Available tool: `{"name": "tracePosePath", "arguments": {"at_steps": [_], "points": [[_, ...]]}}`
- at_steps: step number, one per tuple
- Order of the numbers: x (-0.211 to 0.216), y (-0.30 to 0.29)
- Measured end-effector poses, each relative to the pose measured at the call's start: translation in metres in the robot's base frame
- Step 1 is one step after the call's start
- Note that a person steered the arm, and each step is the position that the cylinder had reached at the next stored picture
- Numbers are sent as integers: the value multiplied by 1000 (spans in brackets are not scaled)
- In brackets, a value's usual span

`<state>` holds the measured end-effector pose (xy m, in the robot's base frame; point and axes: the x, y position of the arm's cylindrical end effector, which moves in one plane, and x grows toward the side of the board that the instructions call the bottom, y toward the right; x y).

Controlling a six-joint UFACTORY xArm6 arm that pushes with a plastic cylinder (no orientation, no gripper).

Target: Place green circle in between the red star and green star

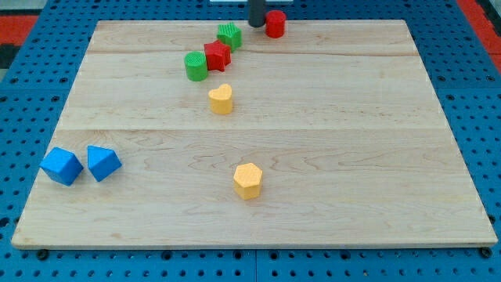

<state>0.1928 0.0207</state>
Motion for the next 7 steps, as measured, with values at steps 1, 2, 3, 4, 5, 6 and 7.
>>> {"name": "tracePosePath", "arguments": {"at_steps": [1, 2, 3, 4, 5, 6, 7], "points": [[9, 20], [33, 32], [60, 29], [114, 29], [134, -5], [140, -28], [144, -51]]}}
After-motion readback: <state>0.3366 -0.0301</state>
